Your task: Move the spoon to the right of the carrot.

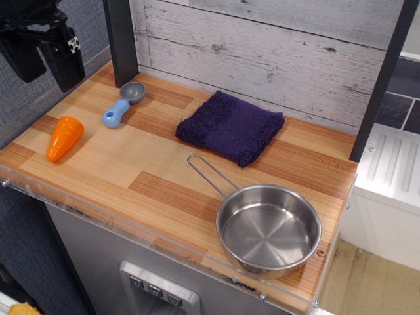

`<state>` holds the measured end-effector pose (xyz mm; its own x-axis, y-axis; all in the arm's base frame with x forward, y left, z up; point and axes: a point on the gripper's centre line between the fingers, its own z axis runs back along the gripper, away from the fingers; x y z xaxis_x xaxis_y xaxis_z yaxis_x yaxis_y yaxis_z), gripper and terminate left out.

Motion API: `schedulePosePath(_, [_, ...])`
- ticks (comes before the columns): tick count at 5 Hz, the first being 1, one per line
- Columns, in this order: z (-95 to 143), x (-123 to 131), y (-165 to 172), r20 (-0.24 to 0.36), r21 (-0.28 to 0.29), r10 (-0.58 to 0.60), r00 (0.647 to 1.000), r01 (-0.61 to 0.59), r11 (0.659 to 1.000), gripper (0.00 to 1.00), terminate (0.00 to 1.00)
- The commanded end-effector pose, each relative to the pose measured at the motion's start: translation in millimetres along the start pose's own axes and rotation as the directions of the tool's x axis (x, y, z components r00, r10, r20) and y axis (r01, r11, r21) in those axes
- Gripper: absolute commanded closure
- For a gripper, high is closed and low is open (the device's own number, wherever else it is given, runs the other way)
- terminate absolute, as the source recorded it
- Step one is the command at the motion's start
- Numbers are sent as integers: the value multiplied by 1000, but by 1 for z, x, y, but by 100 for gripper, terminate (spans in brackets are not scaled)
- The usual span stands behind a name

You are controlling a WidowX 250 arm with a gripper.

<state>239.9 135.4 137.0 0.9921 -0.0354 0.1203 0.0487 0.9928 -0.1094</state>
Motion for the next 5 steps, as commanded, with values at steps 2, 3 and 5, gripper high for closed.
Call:
schedulePosePath(2, [-17,22,19,47,23,62,997,-64,998,0,0])
schedulePosePath(3, [-39,47,37,62,23,101,993,-103,994,0,0])
schedulePosePath(5, [-88,79,56,40,44,119,992,-120,992,0,0])
